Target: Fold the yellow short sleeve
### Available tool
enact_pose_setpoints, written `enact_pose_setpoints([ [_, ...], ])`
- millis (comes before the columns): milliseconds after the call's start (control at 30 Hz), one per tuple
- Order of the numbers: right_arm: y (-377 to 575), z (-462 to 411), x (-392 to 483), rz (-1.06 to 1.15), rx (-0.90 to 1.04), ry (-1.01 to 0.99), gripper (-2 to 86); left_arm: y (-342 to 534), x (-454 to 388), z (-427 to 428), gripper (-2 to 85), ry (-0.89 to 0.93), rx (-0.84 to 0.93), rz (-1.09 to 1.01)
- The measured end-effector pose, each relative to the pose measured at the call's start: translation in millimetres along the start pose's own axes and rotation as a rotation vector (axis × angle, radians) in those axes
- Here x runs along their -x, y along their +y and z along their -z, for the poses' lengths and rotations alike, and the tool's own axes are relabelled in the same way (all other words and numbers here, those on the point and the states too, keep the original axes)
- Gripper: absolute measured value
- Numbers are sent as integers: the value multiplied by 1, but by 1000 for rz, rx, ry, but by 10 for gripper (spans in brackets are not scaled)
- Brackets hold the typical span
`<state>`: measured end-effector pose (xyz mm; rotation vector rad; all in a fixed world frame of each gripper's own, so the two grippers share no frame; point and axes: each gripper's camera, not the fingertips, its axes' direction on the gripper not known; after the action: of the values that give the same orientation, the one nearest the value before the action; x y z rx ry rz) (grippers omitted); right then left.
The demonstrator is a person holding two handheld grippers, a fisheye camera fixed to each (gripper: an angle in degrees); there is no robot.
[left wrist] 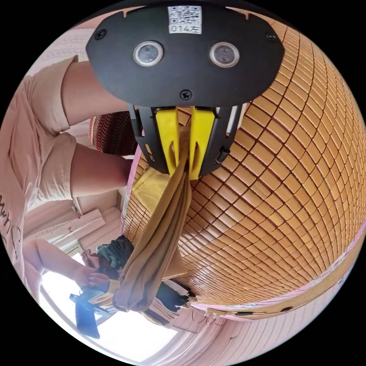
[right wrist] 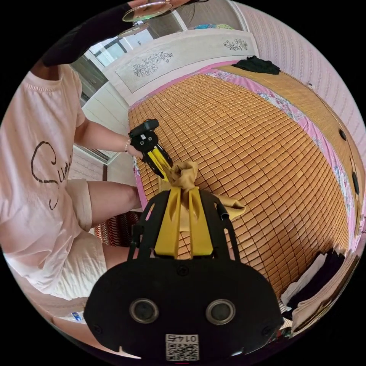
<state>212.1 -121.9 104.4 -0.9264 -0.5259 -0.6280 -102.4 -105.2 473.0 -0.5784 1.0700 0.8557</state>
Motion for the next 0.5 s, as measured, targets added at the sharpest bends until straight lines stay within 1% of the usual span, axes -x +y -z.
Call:
enact_pose_setpoints([
  [133, 37, 55, 13, -211, -117, 28, 21, -34, -43, 44, 35, -55, 19, -11],
  [200, 57, 86, 22, -318, -186, 33, 22, -71, -85, 78, 32, -104, 38, -90],
  [267, 83, 134, 40, -441, -289, 69, 23, -104, -117, 98, 31, -119, 48, -163],
  [300, 90, 147, 45, -468, -316, 85, 24, -128, -138, 108, 31, -123, 52, -212],
  [433, 146, 248, 81, -605, -500, 234, 26, -214, -199, 121, 29, -110, 34, -396],
  [500, 173, 292, 92, -645, -579, 303, 27, -277, -236, 118, 28, -87, -9, -495],
])
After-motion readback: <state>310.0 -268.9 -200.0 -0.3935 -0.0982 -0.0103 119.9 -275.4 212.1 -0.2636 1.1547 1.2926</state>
